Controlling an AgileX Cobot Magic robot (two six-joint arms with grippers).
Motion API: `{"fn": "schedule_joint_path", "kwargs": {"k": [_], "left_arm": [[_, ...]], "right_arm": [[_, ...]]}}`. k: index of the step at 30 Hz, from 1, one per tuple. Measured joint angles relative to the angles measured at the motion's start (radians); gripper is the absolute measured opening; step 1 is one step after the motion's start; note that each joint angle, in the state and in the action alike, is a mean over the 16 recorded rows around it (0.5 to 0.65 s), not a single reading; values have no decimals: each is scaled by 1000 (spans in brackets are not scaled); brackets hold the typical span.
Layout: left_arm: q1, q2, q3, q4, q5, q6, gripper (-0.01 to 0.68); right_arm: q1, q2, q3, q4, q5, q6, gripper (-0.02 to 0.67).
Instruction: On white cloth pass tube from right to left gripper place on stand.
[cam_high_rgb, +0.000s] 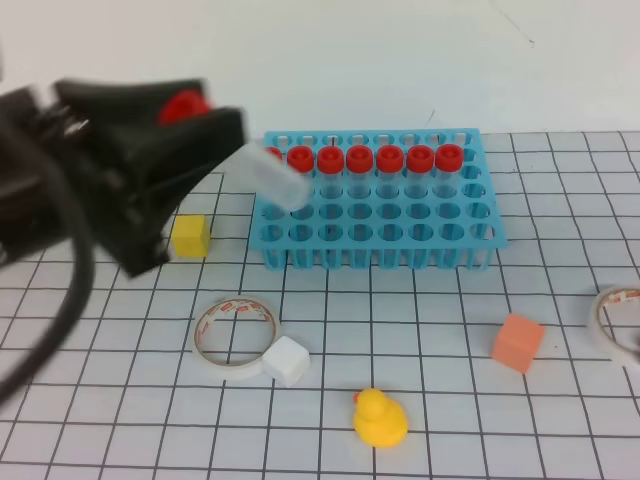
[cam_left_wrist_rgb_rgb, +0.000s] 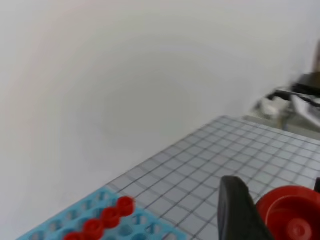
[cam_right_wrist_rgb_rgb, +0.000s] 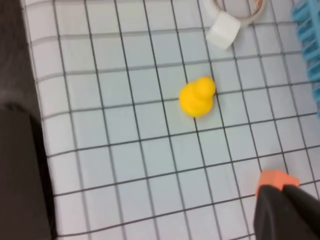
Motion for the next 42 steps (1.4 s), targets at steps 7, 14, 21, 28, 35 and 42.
{"fn": "schedule_joint_path", "kwargs": {"k": [7, 14, 21, 28, 35, 42], "left_arm": [[0, 181, -162, 37, 117, -17, 260], [0, 298, -251, 70, 125, -36, 260], [0, 344, -274, 85, 79, -41, 260], [0, 351, -277, 95, 13, -42, 260], [0, 351, -278, 107, -57, -38, 260], [-1, 351, -278, 144, -93, -41, 259]], "right_arm": [[0, -267, 233, 9, -77, 85, 6], [0, -548, 590, 53, -335, 122, 5], [0, -727, 874, 84, -565, 131, 4], [0, -786, 1005, 91, -663, 131, 2], [0, -788, 1049, 94, -658, 131, 1], [0, -788, 1064, 95, -640, 131, 1]]}}
